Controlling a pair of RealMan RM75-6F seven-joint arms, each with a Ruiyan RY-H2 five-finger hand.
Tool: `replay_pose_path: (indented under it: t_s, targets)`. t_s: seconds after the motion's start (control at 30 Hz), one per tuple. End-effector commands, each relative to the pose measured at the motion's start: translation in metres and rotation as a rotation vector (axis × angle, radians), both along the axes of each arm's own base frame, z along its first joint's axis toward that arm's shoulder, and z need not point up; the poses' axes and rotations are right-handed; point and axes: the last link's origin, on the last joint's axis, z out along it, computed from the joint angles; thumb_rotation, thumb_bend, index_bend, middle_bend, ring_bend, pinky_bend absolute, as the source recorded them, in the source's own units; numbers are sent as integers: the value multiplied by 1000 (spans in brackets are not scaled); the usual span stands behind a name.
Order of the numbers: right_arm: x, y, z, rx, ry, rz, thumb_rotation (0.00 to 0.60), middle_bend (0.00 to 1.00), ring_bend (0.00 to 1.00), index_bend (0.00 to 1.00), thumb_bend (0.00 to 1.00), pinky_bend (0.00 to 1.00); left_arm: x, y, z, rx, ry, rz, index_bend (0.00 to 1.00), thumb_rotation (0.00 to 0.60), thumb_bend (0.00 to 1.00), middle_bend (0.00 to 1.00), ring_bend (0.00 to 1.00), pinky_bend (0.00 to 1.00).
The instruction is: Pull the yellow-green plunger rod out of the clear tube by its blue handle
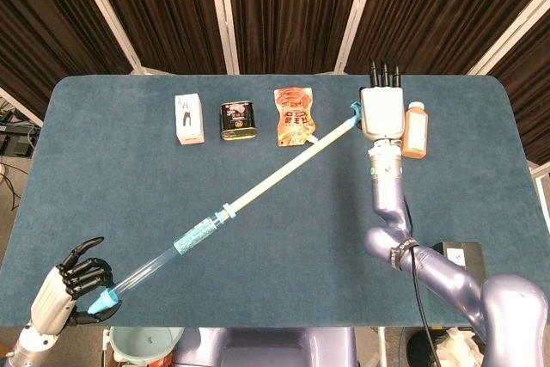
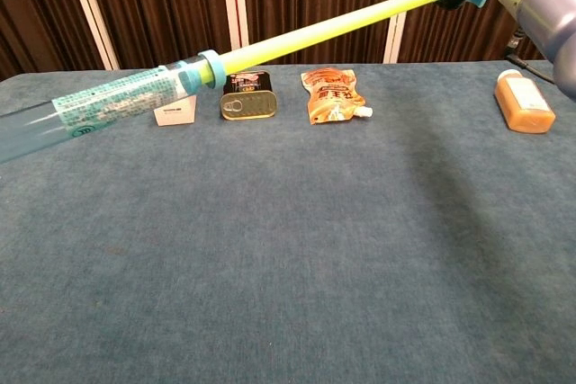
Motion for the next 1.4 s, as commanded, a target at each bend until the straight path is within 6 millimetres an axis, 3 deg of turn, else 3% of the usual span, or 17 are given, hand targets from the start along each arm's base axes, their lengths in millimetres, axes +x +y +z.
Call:
replay_pose_path:
  t_s: [0.03,0.27,0.33,0.47,0.6,0.73,0.87,1.07,1.23,1.4]
  targets:
    - [-2,0,-5,5,4,-2,600,87,15,683,434,0,2,0,-1,7,-2,-8,740,600,463,649,487,175]
    - [-6,4,-17,31,5,-15,600,82,10,655,308,0,6,20,-7,-8,-8,0,721,600,442,641,485,175]
    - [-8,5,-20,36,11,-24,600,71,3,542,224,0,7,31,-10,-18,17,0,666,600,448,617,477,175]
    - [-17,9,-32,90,-20,-47,600,50,0,389,174,0,0,45,-16,-91,44,52,548,600,433,561,463,175]
    - [-29,13,-42,123,-19,-66,600,20,0,227,148,0,-11,52,-14,-120,66,111,525,600,417,543,460,175]
    - [-40,15,-47,132,-11,-90,600,2,0,13,22,0,-23,55,-10,-127,75,166,491,600,403,504,435,175]
    - [-50,14,-52,172,28,-121,600,0,0,0,0,0,-39,59,-7,-146,100,260,345,600,334,372,343,175]
    - [-57,31,-64,269,27,-142,600,0,0,0,0,0,-70,72,3,-182,191,440,270,600,298,237,230,174]
    - [-46,65,-69,365,-42,-71,600,0,0,0,0,0,-78,84,19,-116,226,517,172,600,222,165,170,169]
    - [-33,116,-55,406,-45,55,600,0,0,0,0,0,-78,89,53,-82,207,534,145,600,206,153,162,167]
